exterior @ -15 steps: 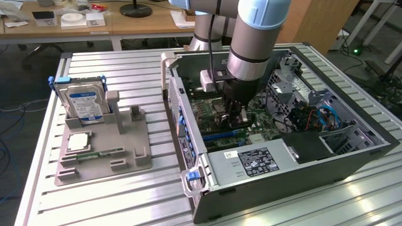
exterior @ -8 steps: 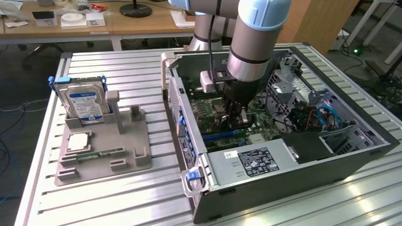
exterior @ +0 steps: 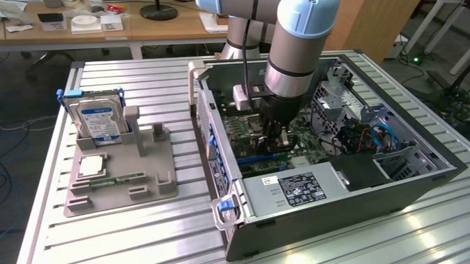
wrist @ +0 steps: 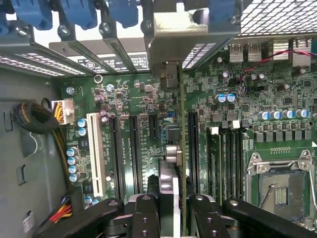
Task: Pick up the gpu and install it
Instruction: 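Insert the gpu into the slot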
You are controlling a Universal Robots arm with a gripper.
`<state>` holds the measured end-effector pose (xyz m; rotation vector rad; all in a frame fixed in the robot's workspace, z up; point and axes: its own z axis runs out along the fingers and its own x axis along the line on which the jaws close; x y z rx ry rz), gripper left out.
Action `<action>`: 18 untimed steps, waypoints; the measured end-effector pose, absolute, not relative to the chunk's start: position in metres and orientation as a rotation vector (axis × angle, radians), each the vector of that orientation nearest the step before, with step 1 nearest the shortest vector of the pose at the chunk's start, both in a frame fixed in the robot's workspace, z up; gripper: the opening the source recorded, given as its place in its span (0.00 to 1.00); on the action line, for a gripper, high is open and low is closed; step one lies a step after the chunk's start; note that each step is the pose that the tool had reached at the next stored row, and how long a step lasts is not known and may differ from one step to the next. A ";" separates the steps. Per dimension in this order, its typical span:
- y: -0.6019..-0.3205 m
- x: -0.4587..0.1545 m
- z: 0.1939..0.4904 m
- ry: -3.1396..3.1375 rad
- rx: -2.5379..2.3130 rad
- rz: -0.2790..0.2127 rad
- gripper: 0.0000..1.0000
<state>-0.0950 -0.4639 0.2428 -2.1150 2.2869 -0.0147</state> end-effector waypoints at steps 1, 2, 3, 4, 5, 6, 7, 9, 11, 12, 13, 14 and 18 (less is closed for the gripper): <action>-0.464 -0.095 0.242 2.287 -2.115 -0.015 0.28; -0.464 -0.096 0.242 2.287 -2.115 -0.015 0.28; -0.464 -0.096 0.242 2.287 -2.115 -0.015 0.28; -0.464 -0.097 0.242 2.287 -2.115 -0.015 0.28; -0.464 -0.097 0.242 2.287 -2.115 -0.015 0.28; -0.464 -0.098 0.241 2.287 -2.115 -0.015 0.28; -0.464 -0.098 0.241 2.287 -2.115 -0.015 0.28; -0.464 -0.099 0.241 2.287 -2.115 -0.015 0.28; -0.464 -0.099 0.241 2.287 -2.115 -0.015 0.28; -0.464 -0.100 0.241 2.287 -2.115 -0.015 0.28; -0.464 -0.100 0.241 2.287 -2.115 -0.015 0.28; -0.464 -0.100 0.240 2.287 -2.116 -0.015 0.28; -0.464 -0.100 0.240 2.287 -2.115 -0.015 0.28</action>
